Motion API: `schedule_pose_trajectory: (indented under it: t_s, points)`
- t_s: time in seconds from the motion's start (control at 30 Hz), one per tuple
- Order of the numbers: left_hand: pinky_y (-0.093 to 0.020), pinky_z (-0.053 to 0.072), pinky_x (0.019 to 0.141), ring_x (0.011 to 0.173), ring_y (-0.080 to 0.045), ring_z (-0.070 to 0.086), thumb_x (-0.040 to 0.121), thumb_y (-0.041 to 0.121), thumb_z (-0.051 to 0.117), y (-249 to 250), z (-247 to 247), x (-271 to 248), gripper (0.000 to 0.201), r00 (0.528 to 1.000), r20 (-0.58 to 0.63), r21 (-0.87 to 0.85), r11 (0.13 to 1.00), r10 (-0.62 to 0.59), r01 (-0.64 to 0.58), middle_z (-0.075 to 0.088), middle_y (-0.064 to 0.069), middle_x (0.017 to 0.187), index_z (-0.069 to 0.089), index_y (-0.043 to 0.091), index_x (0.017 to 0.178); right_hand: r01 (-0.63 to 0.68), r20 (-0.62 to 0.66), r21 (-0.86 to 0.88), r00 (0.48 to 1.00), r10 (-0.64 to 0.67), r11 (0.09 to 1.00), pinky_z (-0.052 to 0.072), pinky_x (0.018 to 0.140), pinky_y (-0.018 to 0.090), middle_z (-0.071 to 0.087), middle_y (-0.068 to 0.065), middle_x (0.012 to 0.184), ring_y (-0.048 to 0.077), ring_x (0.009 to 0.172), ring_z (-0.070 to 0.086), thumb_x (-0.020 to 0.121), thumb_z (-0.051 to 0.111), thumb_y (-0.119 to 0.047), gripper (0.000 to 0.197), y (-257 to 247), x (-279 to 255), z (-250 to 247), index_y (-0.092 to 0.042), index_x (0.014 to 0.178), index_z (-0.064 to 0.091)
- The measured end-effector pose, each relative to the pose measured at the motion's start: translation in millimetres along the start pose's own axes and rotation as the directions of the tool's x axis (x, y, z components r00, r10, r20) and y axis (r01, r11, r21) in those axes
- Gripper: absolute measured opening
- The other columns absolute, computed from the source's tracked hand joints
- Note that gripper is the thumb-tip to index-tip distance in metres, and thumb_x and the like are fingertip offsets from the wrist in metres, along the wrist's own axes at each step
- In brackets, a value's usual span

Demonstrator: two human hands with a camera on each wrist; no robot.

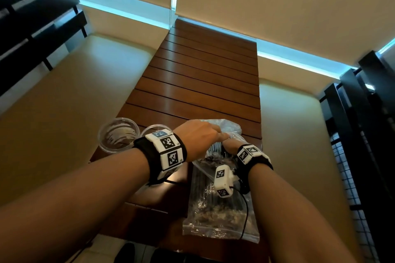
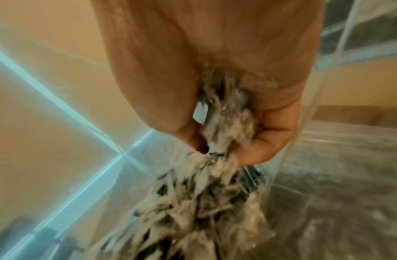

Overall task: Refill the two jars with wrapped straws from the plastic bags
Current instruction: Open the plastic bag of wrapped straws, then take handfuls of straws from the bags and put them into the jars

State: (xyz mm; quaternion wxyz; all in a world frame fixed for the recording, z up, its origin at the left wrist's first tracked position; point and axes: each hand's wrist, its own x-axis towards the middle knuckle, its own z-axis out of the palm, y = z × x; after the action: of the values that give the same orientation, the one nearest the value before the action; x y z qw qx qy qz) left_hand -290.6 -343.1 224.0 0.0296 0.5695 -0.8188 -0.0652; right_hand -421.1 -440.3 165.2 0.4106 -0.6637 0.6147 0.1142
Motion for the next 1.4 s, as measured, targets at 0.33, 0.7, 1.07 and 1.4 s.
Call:
schedule_pose_trajectory:
  t_s: [0.33,0.7,1.07,1.4]
  points:
    - [-0.03,0.048,0.078,0.106,-0.02,0.061,0.091,0.002,0.055,5.0,0.1,11.2,0.069,1.0,-0.028,0.041,0.999,0.001,0.0,0.057,0.003,0.131,0.032,0.029,0.151,-0.045,-0.129,-0.068,0.991,0.036,0.997,0.039,0.059,0.028,0.044,0.002,0.075,0.016,0.064,0.045,0.1,0.039,-0.022,0.027,14.9,11.3,-4.7,-0.011,0.121,0.053]
    - [-0.039,0.049,0.094,0.115,-0.027,0.057,0.092,0.006,0.057,9.7,8.4,29.1,0.055,0.984,0.016,-0.084,0.98,-0.179,0.18,0.057,-0.008,0.13,0.041,0.013,0.144,0.008,-0.143,-0.464,0.986,-0.083,0.886,0.051,0.07,0.026,0.064,0.01,0.11,0.021,0.09,0.063,0.097,0.05,-0.035,0.043,3.2,-66.7,-40.7,-0.009,0.131,0.054]
    - [-0.038,0.051,0.09,0.116,-0.03,0.057,0.09,0.012,0.06,19.1,3.7,39.6,0.048,0.923,0.11,-0.258,0.887,-0.368,0.384,0.06,-0.01,0.13,0.05,0.016,0.138,0.058,-0.252,-0.582,0.936,-0.247,0.811,0.033,0.054,0.024,0.05,-0.004,0.075,0.012,0.069,0.05,0.096,0.049,-0.05,0.034,18.4,-191.6,-113.0,-0.016,0.1,0.055]
    - [-0.03,0.057,0.073,0.093,-0.023,0.068,0.085,-0.002,0.059,16.6,-71.8,-11.1,0.021,0.93,0.063,-0.996,-0.079,-0.362,0.037,0.069,-0.013,0.102,0.062,-0.001,0.105,0.557,-0.458,-0.22,0.665,-0.589,0.8,0.042,0.052,0.028,0.057,-0.005,0.073,0.019,0.064,0.055,0.097,0.052,-0.039,0.022,-5.5,-142.1,-25.3,-0.018,0.099,0.046]
